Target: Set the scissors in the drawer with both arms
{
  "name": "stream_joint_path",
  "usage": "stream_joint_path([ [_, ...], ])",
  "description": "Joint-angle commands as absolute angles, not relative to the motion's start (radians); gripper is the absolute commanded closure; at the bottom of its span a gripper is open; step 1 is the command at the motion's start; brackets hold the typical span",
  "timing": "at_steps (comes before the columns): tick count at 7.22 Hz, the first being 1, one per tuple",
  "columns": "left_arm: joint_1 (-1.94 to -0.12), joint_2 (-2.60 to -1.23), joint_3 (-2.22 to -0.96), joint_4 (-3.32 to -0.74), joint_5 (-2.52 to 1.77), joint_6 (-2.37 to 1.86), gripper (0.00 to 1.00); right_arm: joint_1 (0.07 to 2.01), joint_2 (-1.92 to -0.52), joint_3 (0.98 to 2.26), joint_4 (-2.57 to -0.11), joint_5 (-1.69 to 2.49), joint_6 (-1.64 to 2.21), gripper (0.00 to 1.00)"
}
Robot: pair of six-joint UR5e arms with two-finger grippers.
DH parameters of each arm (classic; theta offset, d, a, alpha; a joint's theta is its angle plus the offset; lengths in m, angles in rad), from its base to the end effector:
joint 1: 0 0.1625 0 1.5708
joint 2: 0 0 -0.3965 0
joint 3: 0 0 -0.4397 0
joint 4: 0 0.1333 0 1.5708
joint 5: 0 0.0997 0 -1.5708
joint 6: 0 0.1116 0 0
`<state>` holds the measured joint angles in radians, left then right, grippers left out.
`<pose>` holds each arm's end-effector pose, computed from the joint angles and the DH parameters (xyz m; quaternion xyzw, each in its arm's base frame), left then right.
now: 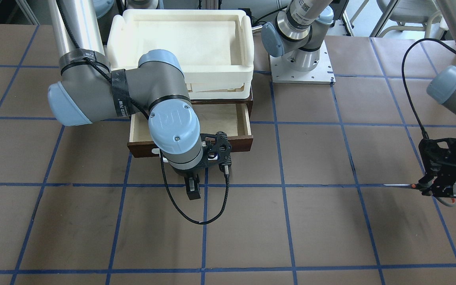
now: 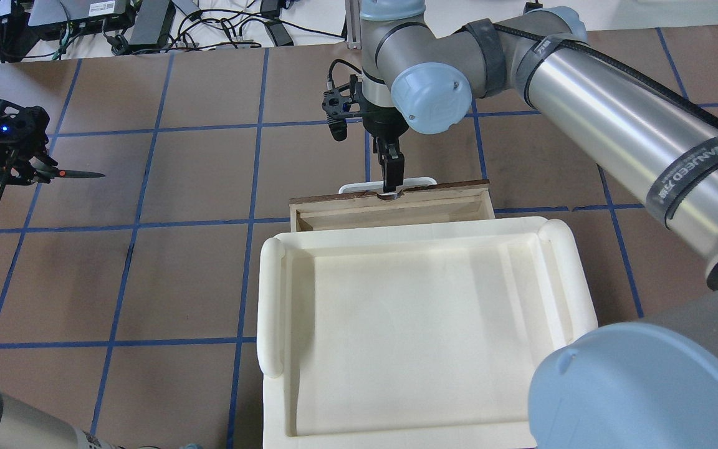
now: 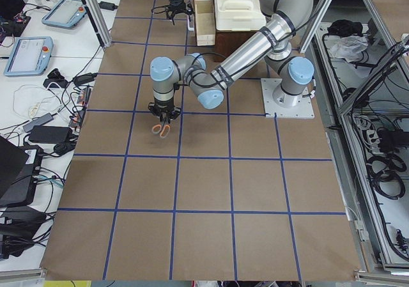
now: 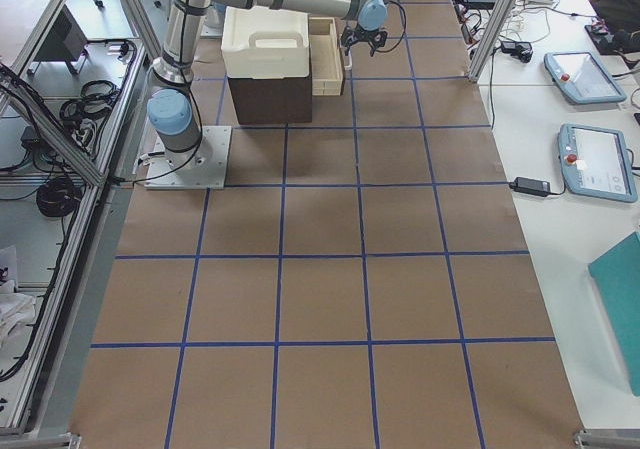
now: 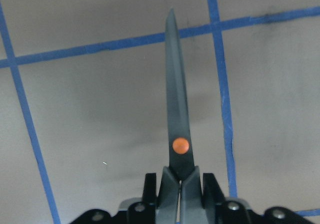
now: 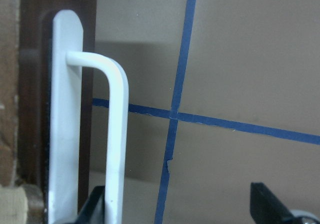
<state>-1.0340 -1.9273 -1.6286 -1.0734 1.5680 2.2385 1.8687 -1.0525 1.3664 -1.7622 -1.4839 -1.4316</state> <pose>0.2173 -0.6265 0.2541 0.7512 0.6587 -0.0089 0.0406 0.3422 -0.6272 0.2486 -0.7571 0.6490 0.0283 0.0694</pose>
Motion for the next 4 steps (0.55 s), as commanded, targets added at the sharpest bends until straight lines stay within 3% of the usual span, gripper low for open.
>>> stream_joint_path([
  [1, -1.101, -1.856, -1.573, -1.217, 1.542, 2.134, 1.00, 1.865, -1.046, 1.358, -1.763, -1.483, -1.434, 0.00],
  [4, -1.277, -1.769, -1.516, -1.366, 1.540, 1.825, 1.00, 1.856, -1.026, 1.358, -1.824, -1.483, -1.443, 0.00],
])
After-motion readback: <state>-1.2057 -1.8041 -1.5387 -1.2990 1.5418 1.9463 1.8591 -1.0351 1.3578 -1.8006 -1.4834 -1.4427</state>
